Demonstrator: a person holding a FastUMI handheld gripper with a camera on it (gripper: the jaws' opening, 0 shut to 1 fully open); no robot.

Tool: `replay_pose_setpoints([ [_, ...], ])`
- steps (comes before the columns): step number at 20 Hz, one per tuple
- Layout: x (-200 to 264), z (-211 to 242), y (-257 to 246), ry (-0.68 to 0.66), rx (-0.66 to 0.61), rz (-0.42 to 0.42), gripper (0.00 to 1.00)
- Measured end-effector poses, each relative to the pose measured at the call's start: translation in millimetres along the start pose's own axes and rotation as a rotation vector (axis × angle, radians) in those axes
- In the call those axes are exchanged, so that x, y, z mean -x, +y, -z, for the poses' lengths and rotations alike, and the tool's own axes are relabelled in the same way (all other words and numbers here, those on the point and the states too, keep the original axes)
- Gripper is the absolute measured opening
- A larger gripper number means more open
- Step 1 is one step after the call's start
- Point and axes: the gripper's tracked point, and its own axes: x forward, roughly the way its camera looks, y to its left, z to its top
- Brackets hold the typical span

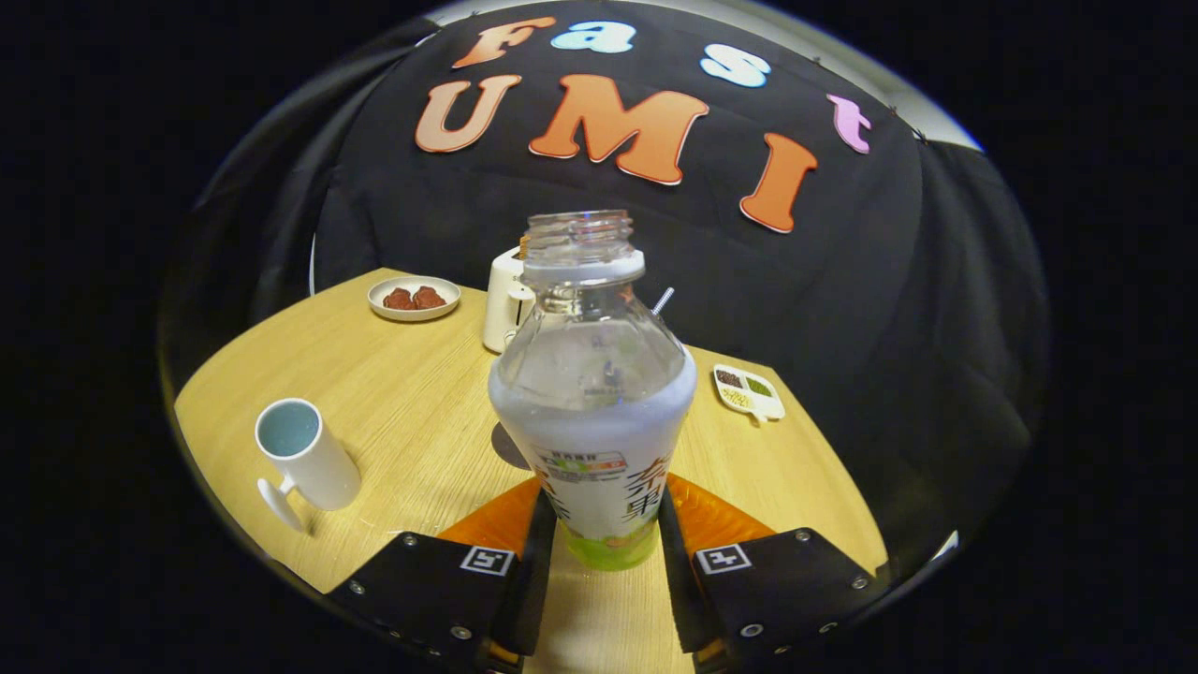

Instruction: Take the bottle from table, then pour the juice into the cup, finally place the bottle on the coaster

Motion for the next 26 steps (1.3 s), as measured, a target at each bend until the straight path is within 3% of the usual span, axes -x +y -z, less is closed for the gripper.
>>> replay_pose_setpoints([
  [13, 4, -44, 87, -0.086, 0.485, -0.016, 0.56],
  [26, -13, -29, 100, -0.088, 0.94, 0.004, 0.56],
])
